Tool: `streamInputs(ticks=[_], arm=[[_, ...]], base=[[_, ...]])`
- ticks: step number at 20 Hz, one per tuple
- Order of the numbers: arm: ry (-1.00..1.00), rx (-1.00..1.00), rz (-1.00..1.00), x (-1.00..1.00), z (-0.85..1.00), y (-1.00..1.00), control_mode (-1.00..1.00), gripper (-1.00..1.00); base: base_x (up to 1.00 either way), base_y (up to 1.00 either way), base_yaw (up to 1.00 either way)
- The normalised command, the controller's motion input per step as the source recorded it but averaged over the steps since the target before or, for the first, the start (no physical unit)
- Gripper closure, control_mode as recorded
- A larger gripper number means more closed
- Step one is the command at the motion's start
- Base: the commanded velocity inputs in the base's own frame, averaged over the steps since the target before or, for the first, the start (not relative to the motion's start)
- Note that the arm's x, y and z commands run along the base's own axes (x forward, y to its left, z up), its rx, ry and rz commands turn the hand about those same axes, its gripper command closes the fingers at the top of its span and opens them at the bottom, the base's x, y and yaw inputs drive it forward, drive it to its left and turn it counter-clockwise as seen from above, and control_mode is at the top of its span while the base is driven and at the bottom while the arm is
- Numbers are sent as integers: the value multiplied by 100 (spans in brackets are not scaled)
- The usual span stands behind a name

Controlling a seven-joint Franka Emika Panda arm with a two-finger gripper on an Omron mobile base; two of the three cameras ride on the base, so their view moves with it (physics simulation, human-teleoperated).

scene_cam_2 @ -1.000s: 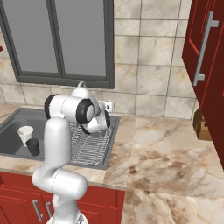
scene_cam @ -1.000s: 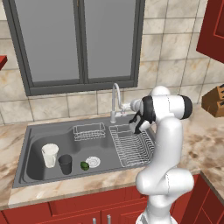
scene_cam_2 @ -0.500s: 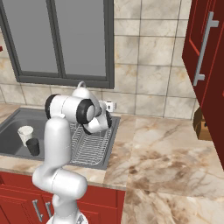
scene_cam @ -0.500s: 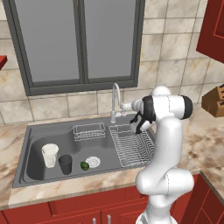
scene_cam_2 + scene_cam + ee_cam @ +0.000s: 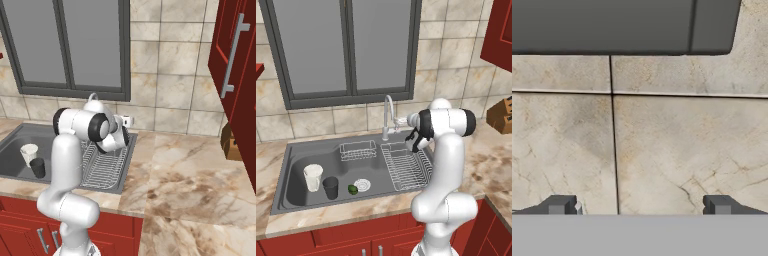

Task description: Pick the jug and glass cup and place them in the sink. Then turn on the water.

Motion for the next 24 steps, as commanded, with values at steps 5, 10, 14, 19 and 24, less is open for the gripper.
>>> streamInputs(ticks=[5,10,14,19,24], arm=[[0,0,0,1,-9,11,-100,-100],[0,0,0,-4,-3,12,-100,-100],[0,0,0,-14,0,2,-100,-100],[0,0,0,-3,0,5,-100,-100],[-1,0,0,0,0,2,-100,-100]], base=[[0,0,0],[0,0,0],[0,0,0],[0,0,0],[0,0,0]])
